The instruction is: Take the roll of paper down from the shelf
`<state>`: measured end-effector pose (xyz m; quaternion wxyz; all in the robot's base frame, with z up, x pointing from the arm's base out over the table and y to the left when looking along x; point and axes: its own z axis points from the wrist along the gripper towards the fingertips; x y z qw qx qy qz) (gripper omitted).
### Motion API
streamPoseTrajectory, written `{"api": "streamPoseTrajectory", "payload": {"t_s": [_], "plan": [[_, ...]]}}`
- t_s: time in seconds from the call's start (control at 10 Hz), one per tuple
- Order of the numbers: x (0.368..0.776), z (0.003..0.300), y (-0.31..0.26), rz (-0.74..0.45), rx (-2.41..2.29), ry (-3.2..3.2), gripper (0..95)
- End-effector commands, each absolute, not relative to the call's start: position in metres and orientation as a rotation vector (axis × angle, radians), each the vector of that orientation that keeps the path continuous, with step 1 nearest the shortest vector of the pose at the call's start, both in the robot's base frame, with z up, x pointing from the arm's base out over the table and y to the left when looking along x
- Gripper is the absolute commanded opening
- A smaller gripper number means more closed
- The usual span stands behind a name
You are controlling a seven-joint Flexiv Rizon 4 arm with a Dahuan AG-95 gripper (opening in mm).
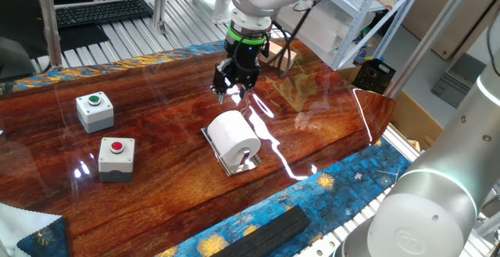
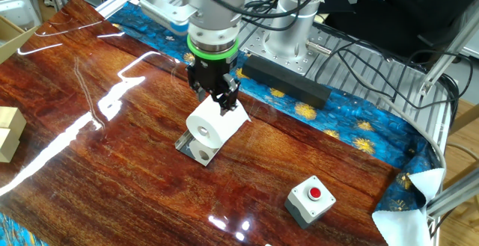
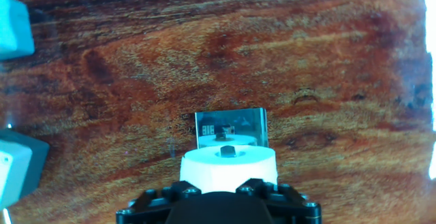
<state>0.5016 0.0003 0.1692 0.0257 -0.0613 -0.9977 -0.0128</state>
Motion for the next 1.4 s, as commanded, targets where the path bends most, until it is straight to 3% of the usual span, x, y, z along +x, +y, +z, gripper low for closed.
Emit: {"api": "streamPoseTrajectory", "payload": {"t_s": [0.1, 1.2, 1.3, 1.4], "plan": [[0.4997, 0.1694, 0.0003, -0.040, -0.198, -3.083, 0.0], [0.4983, 0.1658, 0.0014, -0.022, -0.164, -3.089, 0.0], [0.4975, 0.1625, 0.0026, -0.009, -0.201, -3.079, 19.0], [0.4969, 0.1601, 0.0035, -0.008, -0.226, -3.078, 57.0]]}}
